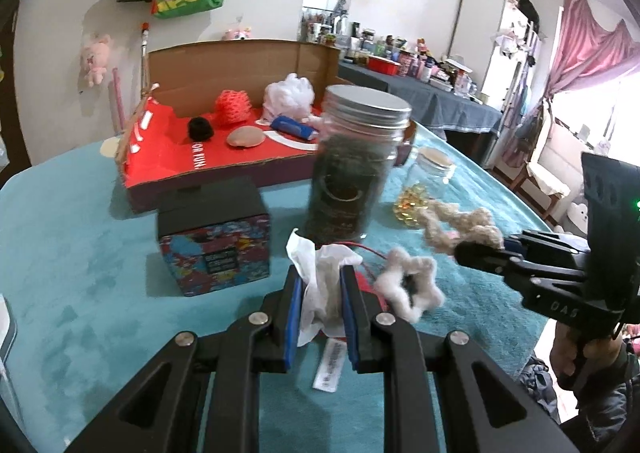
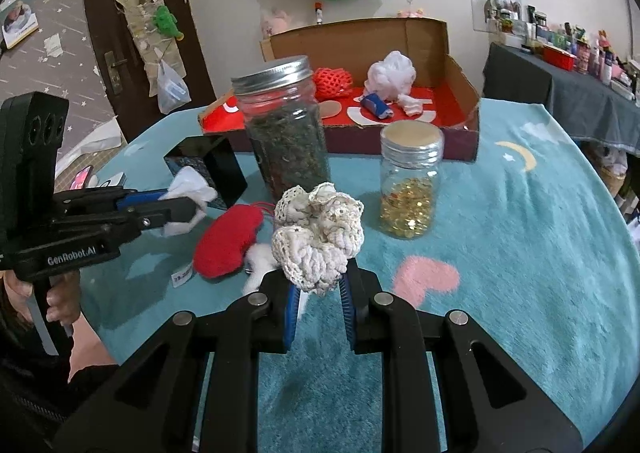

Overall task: Organize soft objects
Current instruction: 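Lift the white tissue with the left tool while the right tool lifts the crochet scrunchie, then carry the tissue and crochet scrunchie over the red box, then open the right tool to drop the scrunchie while the left tool drops the tissue, then withdraw both tools from the box toward the red sponge and white star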

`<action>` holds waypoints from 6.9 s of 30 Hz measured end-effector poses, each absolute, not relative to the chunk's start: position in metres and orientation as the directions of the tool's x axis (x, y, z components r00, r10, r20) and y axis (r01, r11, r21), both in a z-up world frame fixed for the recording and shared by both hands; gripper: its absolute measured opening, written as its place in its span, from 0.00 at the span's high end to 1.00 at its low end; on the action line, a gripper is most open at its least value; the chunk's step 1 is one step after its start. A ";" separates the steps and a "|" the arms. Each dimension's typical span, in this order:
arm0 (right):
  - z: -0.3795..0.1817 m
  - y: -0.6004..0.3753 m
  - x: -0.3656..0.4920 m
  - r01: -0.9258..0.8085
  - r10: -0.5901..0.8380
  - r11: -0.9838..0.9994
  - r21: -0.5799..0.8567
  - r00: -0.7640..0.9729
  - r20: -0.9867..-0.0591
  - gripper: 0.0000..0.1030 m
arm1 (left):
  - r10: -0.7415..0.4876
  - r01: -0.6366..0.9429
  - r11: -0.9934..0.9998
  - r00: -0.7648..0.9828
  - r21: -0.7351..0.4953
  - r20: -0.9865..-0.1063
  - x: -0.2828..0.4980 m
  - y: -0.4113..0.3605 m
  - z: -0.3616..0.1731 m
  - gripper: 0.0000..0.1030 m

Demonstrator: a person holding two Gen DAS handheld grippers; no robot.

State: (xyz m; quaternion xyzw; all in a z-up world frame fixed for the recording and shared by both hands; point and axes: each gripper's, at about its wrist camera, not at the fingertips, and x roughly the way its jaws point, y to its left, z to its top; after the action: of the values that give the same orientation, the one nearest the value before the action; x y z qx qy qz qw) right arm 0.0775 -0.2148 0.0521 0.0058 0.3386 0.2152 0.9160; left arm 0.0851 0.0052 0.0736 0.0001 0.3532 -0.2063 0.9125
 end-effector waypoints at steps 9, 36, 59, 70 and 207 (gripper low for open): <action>0.046 -0.243 0.079 -0.329 0.350 0.931 0.159 0.685 -0.639 0.83 | -0.314 0.311 0.942 0.696 -0.123 -0.646 0.082 0.041 0.076 0.81; 0.049 -0.305 0.145 -0.282 0.344 0.937 0.205 0.646 -0.682 0.83 | -0.311 0.351 0.932 0.651 -0.089 -0.692 0.149 0.115 0.064 0.81; 0.076 -0.299 0.208 -0.481 0.517 0.838 0.259 0.545 -0.660 0.83 | -0.441 0.530 0.844 0.608 -0.076 -0.661 0.201 0.090 0.104 0.81; 0.096 -0.258 0.260 -0.482 0.466 0.853 0.199 0.535 -0.704 0.83 | -0.413 0.460 0.875 0.542 -0.153 -0.732 0.262 0.058 0.103 0.81; 0.030 -0.219 0.029 -0.115 0.092 0.993 -0.014 0.854 -0.512 0.13 | -0.165 0.151 0.986 0.836 -0.070 -0.524 0.031 -0.008 0.046 0.00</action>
State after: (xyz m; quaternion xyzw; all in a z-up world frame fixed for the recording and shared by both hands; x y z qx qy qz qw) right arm 0.0292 -0.2188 0.0300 -0.0218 0.2648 0.0538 0.9626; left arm 0.0312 -0.0082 0.0456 -0.0129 0.2744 -0.0823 0.9580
